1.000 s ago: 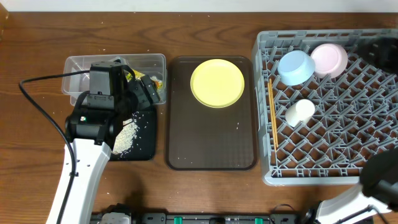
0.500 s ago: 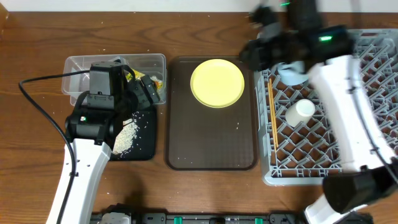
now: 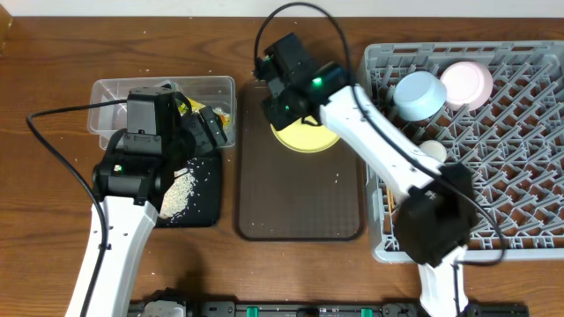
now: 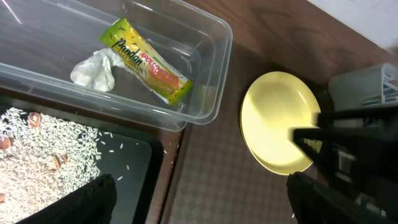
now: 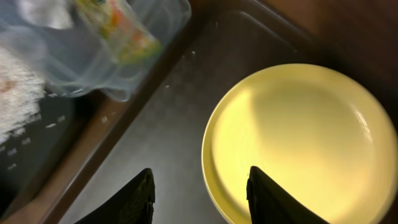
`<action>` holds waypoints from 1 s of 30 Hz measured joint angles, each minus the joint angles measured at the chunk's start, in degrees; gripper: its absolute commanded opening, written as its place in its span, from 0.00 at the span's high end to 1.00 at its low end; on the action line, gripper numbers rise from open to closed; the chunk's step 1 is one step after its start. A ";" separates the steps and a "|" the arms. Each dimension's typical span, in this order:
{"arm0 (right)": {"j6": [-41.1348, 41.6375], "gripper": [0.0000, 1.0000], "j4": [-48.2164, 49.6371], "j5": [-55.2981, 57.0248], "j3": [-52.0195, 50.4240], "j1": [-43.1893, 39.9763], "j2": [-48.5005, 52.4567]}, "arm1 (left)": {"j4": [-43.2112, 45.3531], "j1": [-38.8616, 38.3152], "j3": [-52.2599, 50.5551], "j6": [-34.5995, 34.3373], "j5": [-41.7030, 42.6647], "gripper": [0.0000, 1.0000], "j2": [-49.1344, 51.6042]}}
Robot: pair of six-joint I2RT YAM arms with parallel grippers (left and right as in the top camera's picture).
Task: Sort waste into correct bins and load items into the dishwasher rack
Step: 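Move the right gripper back left over the yellow plate, then lower the right gripper and close it on the yellow plate rim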
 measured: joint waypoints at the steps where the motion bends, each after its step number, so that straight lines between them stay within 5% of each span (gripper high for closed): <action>1: 0.15 0.54 0.59 0.17 0.00 0.00 1.38 | -0.02 0.00 0.00 0.00 0.00 0.10 0.00; 15: 2.45 0.64 0.59 1.03 0.00 0.04 13.31 | -0.02 0.00 0.00 0.00 0.00 0.10 0.00; 19: 2.69 0.78 0.50 1.11 0.02 0.35 13.55 | -0.02 -0.02 0.00 0.00 0.00 0.10 0.00; 22: 2.62 0.99 0.22 1.01 0.02 0.83 13.55 | -0.02 0.00 0.00 0.00 0.00 0.10 0.00; 30: 3.39 0.99 -0.85 1.53 0.50 1.27 13.14 | -0.02 0.00 0.00 0.00 0.00 0.10 0.02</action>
